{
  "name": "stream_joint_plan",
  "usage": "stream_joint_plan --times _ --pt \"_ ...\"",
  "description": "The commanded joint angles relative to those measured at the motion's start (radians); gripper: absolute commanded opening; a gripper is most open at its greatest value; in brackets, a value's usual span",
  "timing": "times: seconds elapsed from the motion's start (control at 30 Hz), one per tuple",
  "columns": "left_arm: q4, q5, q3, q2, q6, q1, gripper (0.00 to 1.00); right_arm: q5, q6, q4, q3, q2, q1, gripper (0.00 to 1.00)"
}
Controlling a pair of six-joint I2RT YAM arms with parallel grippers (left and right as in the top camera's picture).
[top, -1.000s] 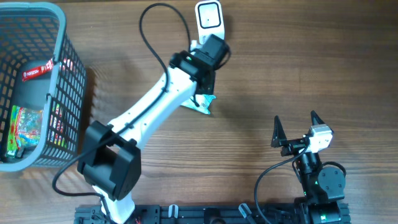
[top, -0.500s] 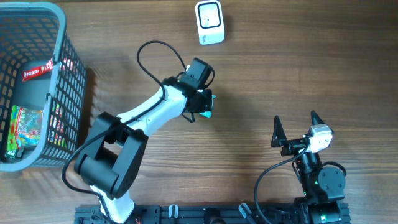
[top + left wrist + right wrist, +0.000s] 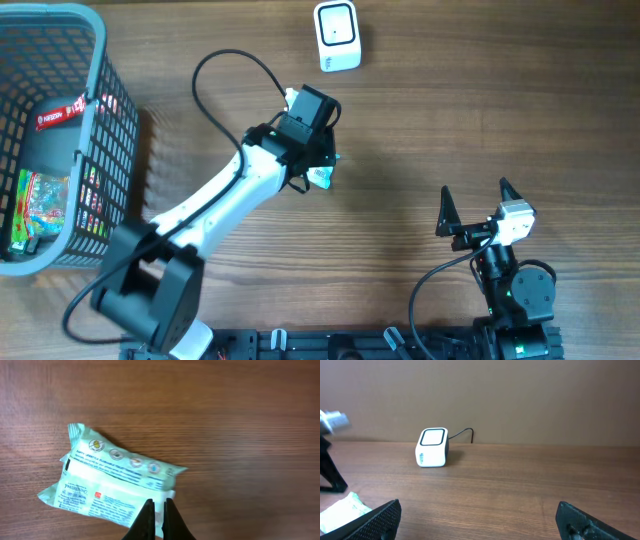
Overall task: Scan the item barcode
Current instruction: 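Lower the wipes pack onto the table right of centre and release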
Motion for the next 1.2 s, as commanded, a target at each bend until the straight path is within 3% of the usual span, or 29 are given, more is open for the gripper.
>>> stream_joint_plan --times 0.0,0.17,0.23,0.3,0.37,0.43,0.5,0.7,0.9,1.1,1.17 --pt "0.000 -0.050 -0.005 0.120 -0.048 0.005 0.05 0.002 -0.013 0.005 -0.001 -0.003 0.002 1.00" --pt "0.018 -0.050 -0.005 0.230 -0.047 0.005 0.17 0.002 -0.013 0.005 -0.001 -0.003 0.002 1.00" --pt "0.018 -0.042 0.003 0.212 -0.047 0.005 0.26 0.002 -0.013 0.005 -0.001 -0.003 0.002 1.00" --pt "0.014 -0.043 0.025 0.133 -0.052 0.005 0.43 0.002 -0.013 0.005 -0.001 -0.003 0.002 1.00" --pt "0.010 -0.043 0.026 0.049 -0.117 0.005 0.57 0.002 -0.013 0.005 -0.001 -0.003 0.002 1.00" --pt "0.003 -0.043 0.026 0.004 -0.224 0.005 0.63 0.002 -0.013 0.005 -0.001 -0.003 0.002 1.00" --pt "-0.002 -0.048 0.026 0.004 -0.340 0.005 0.79 0.002 -0.013 0.005 -0.001 -0.003 0.002 1.00" --pt "-0.101 -0.235 0.026 0.005 -0.602 0.005 0.83 0.002 -0.013 0.005 -0.001 -0.003 0.002 0.99" --pt "-0.107 -0.236 -0.004 0.037 -0.624 0.005 0.94 0.002 -0.013 0.005 -0.001 -0.003 0.002 1.00" --pt "-0.094 -0.202 -0.004 0.100 -0.623 0.004 0.92 0.002 -0.013 0.005 -0.001 -0.003 0.002 1.00" --pt "-0.082 -0.202 -0.004 0.124 -0.623 0.004 0.84 0.002 -0.013 0.005 -0.001 -0.003 0.002 1.00"
